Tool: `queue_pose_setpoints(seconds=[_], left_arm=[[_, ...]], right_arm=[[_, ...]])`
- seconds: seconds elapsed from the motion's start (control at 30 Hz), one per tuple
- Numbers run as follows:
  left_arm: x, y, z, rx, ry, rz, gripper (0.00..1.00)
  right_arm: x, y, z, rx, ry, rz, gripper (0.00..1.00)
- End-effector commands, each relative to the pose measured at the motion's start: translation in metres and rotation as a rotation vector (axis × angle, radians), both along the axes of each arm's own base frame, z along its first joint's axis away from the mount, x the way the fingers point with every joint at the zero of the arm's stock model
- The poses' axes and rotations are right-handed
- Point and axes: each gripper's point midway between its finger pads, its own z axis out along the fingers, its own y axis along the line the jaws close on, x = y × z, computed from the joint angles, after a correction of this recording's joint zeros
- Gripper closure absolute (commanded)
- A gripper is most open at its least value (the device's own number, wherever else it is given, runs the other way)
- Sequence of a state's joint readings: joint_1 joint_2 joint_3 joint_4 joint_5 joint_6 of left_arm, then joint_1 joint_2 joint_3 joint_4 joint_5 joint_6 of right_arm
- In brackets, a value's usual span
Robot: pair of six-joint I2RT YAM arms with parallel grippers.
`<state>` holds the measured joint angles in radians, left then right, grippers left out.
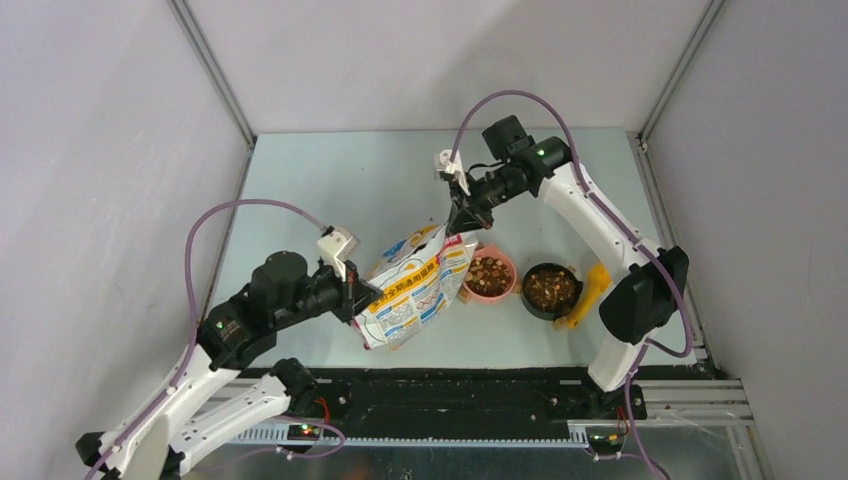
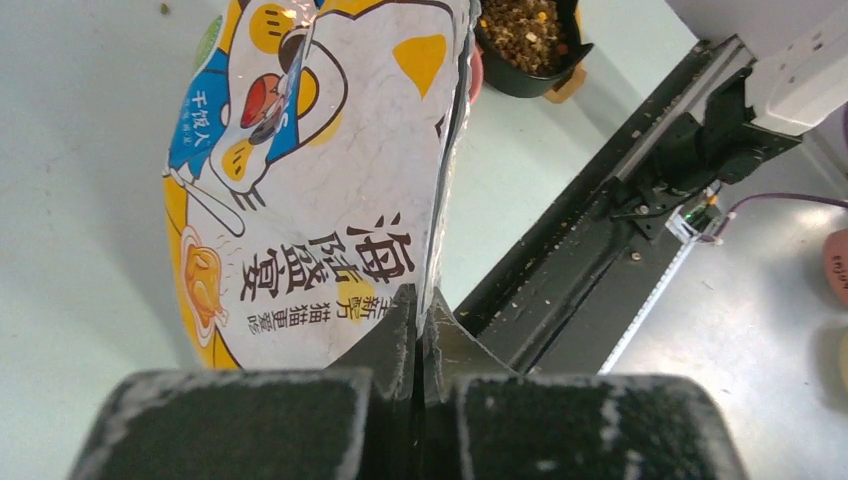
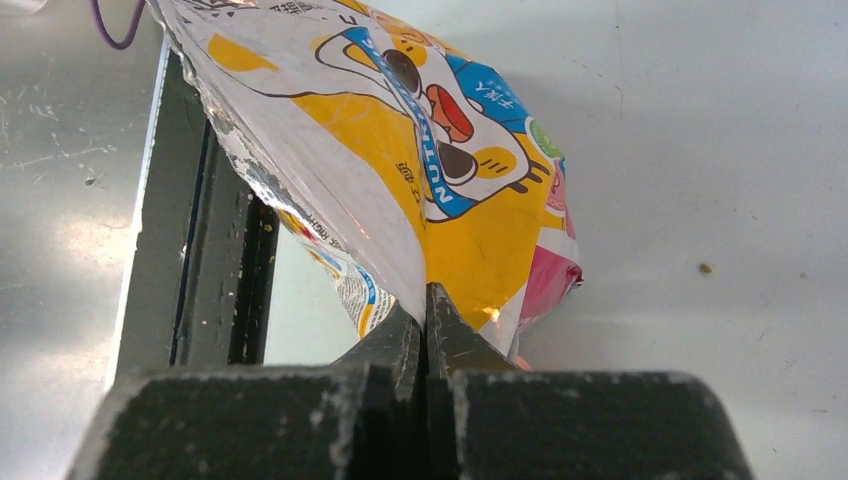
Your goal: Serve the pet food
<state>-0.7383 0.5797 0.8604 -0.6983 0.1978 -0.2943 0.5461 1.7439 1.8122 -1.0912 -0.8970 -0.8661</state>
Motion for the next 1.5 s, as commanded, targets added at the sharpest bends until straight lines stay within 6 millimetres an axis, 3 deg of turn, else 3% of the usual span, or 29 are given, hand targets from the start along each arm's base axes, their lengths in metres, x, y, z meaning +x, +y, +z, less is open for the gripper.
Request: queue_pose_setpoints(seconds=[0.0,0.17,0.3,0.37,0.4,0.53,0.67,0.9,1.07,1.13,1.23,1.37,1.47], left_arm=[[-0.014,0.015,0.002,0.095,-0.016,-0.023,1.00],[0.001,0.024,0.008,0.178,-0.077,0.028,1.00],[0.004,0.022,0.022,0.197,-0.150,-0.013,1.00],[0.001,0.017,0.035,0.154,-0.193,-0.038,1.00],[-0.001,0.014,0.035,0.145,-0.205,-0.062,1.00],[-0.014,0.005,0.039,0.111,-0.211,-0.160,1.00],[-0.014,0.003,0.038,0.106,-0.211,-0.163,1.00],[-0.017,0.001,0.039,0.094,-0.208,-0.184,1.00],[-0.018,0.000,0.040,0.088,-0.210,-0.189,1.00],[-0.018,0.000,0.040,0.085,-0.210,-0.191,1.00],[-0.018,0.002,0.041,0.083,-0.215,-0.179,1.00],[-0.016,0.008,0.043,0.086,-0.224,-0.148,1.00],[-0.005,0.023,0.045,0.115,-0.235,-0.041,1.00]], right_arm=[[0.065,-0.036,0.045,0.046,-0.200,-0.163,1.00],[0.025,-0.052,0.009,-0.102,-0.228,0.049,1.00],[0.010,-0.049,-0.014,-0.216,-0.264,0.118,0.93],[0.011,-0.045,-0.016,-0.230,-0.296,0.122,0.85],[0.010,-0.043,-0.014,-0.229,-0.313,0.127,0.78],[0.010,-0.037,-0.006,-0.221,-0.367,0.136,0.63],[0.006,-0.028,0.002,-0.197,-0.425,0.154,0.57],[-0.004,-0.009,0.006,-0.185,-0.528,0.194,0.57],[-0.003,0.001,0.016,-0.154,-0.564,0.196,0.63],[-0.003,0.002,0.017,-0.157,-0.568,0.196,0.74],[-0.004,-0.004,0.014,-0.194,-0.562,0.209,1.00],[-0.006,-0.016,0.012,-0.255,-0.543,0.209,1.00],[-0.004,-0.026,0.018,-0.272,-0.545,0.180,1.00]])
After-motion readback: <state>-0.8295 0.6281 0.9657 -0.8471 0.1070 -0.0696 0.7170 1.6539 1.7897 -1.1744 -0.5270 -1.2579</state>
